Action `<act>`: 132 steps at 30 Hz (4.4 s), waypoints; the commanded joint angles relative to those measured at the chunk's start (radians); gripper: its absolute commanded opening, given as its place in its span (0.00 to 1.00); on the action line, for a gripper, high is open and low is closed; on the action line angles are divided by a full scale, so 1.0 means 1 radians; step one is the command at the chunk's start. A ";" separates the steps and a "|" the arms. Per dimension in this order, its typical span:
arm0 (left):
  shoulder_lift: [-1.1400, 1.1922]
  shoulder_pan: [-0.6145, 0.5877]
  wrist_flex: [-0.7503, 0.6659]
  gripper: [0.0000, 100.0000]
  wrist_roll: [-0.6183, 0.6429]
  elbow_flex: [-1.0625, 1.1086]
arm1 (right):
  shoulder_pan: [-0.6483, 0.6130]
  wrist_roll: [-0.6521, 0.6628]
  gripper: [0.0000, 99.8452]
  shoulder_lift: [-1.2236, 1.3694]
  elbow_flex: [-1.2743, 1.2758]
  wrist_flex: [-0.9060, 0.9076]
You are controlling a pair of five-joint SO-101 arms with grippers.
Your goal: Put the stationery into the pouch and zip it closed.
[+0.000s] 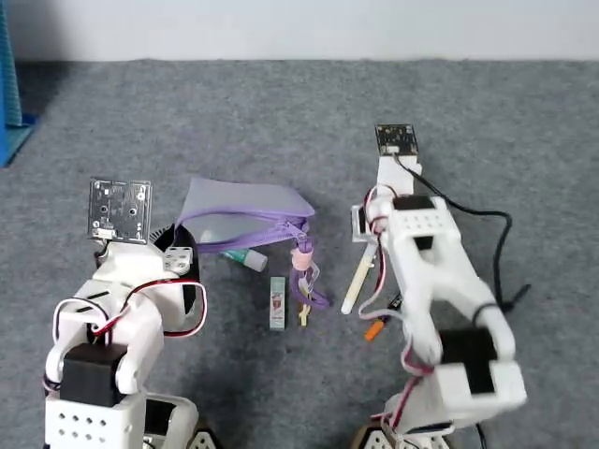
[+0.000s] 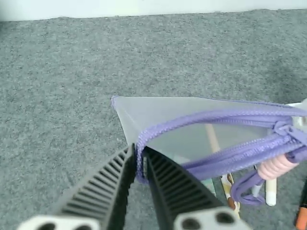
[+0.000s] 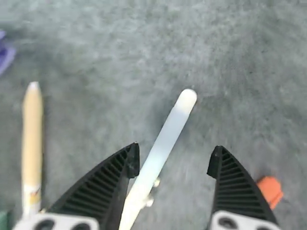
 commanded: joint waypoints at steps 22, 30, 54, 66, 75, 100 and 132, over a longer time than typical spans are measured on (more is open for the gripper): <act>0.017 0.005 0.000 0.01 0.014 -0.054 | 0.022 -0.009 0.01 0.117 -0.342 0.386; 0.020 0.005 -0.002 0.01 0.029 -0.058 | 0.019 -0.011 0.01 -0.099 -0.342 0.659; 0.051 0.008 0.095 0.01 0.011 -0.166 | -0.133 -0.011 0.01 -0.599 -0.341 0.960; 0.311 0.057 0.169 0.01 0.018 -0.331 | -0.282 -0.006 0.01 -0.863 -0.341 0.881; 0.316 0.058 0.167 0.01 0.018 -0.332 | -0.481 -0.003 0.01 -1.056 -0.341 0.598; 0.310 0.054 0.187 0.01 0.018 -0.328 | -0.521 0.132 0.01 -1.412 0.186 -0.166; 0.315 0.058 0.183 0.01 0.018 -0.328 | -0.621 0.172 0.27 -1.572 0.795 -0.429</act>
